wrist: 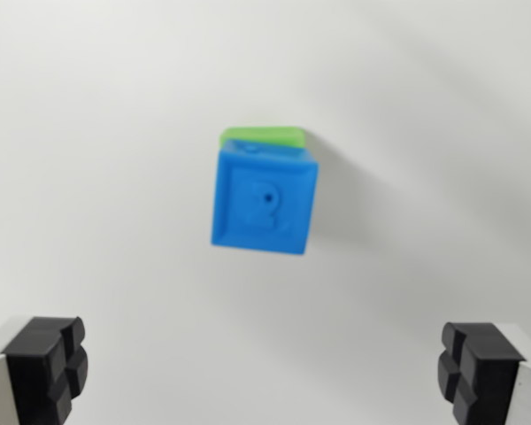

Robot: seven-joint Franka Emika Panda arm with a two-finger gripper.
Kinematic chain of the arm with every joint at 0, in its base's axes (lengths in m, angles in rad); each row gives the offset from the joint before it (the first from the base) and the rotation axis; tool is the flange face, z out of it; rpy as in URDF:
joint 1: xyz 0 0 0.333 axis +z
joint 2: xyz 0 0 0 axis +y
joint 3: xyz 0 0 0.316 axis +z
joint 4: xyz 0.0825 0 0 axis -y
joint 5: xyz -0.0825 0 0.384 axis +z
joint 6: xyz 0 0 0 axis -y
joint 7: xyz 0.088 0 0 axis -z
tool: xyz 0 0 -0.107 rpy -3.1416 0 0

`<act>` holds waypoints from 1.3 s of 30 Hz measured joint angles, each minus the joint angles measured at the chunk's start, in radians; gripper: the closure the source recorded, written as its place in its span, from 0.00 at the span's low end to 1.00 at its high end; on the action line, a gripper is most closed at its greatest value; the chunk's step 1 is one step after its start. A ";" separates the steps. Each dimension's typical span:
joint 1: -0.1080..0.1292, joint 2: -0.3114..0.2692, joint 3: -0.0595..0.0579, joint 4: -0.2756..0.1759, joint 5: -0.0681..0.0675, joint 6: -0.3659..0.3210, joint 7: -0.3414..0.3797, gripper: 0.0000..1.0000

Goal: Stack cube

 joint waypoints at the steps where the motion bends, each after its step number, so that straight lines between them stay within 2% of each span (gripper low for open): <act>1: 0.000 -0.006 0.000 0.005 -0.001 -0.011 0.000 0.00; 15: 0.000 -0.071 0.000 0.071 -0.006 -0.142 0.004 0.00; 25: 0.000 -0.097 0.000 0.119 -0.007 -0.217 0.006 0.00; 39: 0.000 -0.114 0.000 0.165 -0.009 -0.280 0.007 0.00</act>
